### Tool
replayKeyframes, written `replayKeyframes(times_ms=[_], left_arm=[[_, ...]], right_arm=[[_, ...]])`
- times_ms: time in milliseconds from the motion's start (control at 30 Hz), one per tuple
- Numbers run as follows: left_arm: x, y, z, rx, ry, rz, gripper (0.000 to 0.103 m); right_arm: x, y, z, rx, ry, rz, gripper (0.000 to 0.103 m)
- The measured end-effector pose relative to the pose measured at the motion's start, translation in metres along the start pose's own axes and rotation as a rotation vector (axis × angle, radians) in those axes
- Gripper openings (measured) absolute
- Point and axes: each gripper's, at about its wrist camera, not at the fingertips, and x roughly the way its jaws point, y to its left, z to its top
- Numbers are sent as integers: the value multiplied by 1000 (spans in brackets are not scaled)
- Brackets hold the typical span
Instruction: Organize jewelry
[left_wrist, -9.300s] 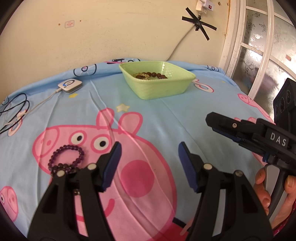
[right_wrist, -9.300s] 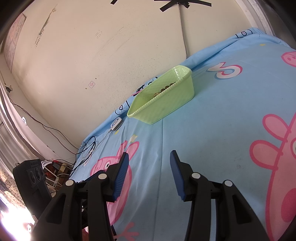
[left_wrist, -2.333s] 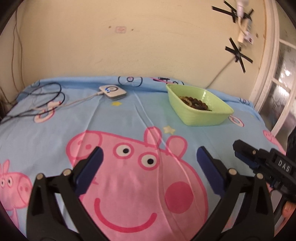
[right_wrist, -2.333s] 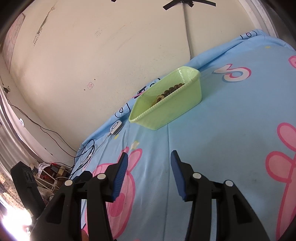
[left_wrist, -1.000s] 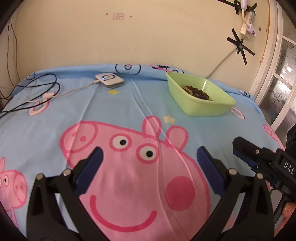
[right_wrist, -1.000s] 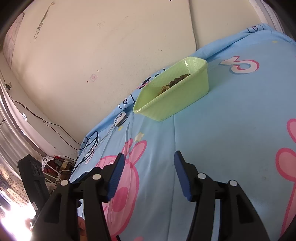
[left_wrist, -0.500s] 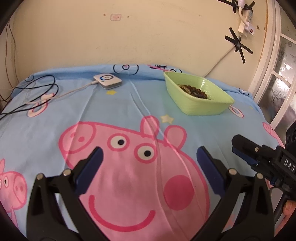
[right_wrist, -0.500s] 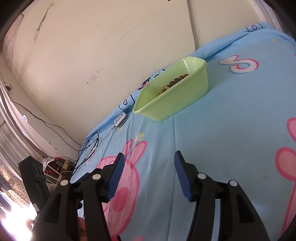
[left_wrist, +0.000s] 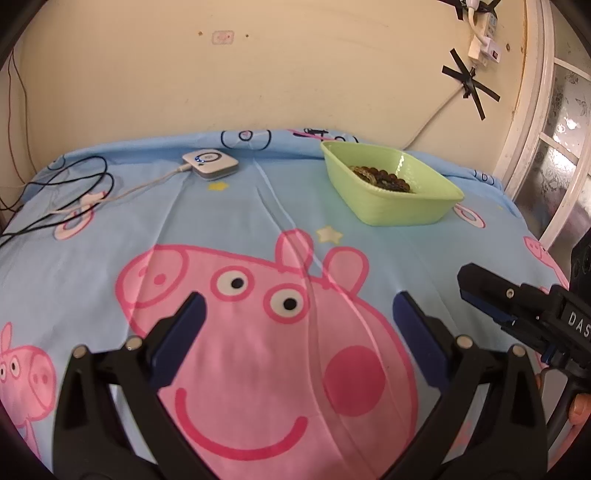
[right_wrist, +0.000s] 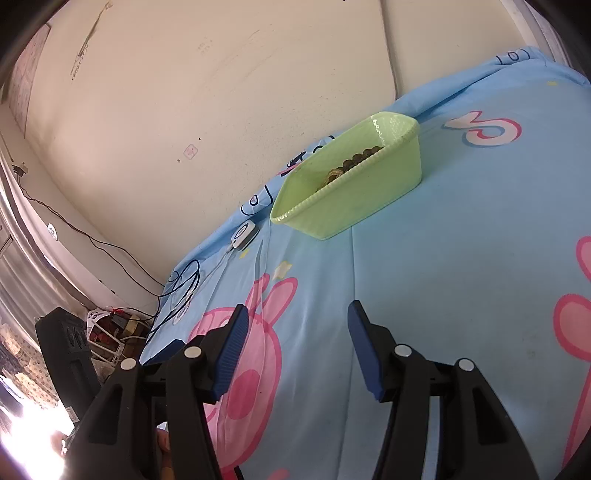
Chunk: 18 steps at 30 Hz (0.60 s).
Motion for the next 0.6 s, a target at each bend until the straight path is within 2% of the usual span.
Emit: replayKeyframes(times_ms=[400,600], left_arm=[[1,4,-1,-23,6,-12,97],[0,0,-1,4,9,-8,97]], right_arm=[[-1,0,-1,5,-2,2,34],[-1,0,0,4,-1,2,34]])
